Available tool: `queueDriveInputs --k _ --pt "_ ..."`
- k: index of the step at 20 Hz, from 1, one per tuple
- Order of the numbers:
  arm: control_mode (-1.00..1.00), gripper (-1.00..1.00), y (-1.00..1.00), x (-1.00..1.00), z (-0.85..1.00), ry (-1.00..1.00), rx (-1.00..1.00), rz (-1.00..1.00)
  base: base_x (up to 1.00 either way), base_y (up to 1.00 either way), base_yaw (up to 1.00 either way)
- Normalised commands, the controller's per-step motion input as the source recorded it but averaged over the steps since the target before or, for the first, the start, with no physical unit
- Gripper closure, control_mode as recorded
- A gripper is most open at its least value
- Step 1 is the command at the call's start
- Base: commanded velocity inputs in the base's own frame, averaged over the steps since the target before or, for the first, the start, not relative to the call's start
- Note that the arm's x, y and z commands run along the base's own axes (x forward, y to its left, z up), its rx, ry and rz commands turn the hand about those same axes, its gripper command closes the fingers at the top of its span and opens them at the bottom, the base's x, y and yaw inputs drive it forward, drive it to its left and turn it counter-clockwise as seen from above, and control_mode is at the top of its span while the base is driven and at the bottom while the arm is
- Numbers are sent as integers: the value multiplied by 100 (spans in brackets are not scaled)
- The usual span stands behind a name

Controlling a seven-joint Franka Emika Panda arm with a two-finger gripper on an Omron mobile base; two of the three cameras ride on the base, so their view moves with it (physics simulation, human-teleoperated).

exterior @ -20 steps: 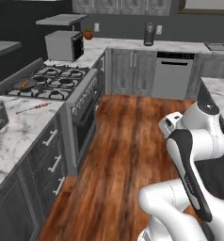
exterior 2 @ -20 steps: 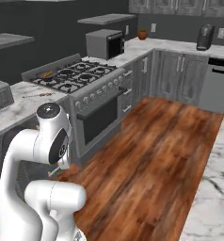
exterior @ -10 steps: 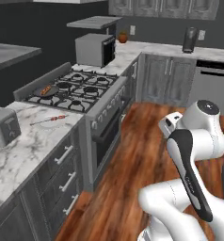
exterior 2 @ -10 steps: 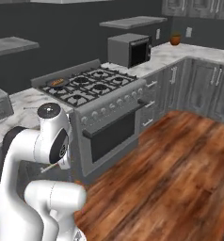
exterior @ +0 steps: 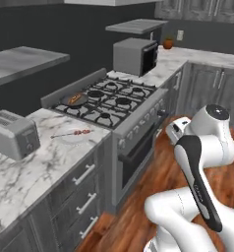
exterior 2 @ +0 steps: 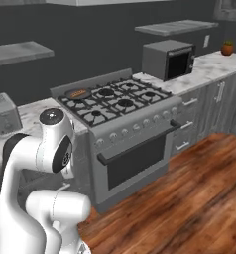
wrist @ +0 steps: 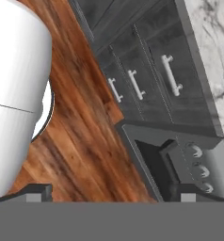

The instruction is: Place the cold items (lemon and lime) from the fridge in one tupperware on the dining counter. Place the warm items (hot dog and kebab skewer) in the stove area in another tupperware.

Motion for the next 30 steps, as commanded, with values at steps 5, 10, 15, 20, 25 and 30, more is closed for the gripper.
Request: queueDriveInputs --k 5,10,15,20,25,30 --pt "100 -100 0 0 0 0 0 0 71 0 41" --pt "100 -100 0 0 0 0 0 0 61 -7 42" --pt "100 -100 0 0 0 0 0 0 54 -13 42" --pt "100 -100 0 0 0 0 0 0 41 -21 42" --pt "100 -100 0 0 0 0 0 0 46 -35 41" --pt "100 -100 0 0 0 0 0 0 46 -42 34"
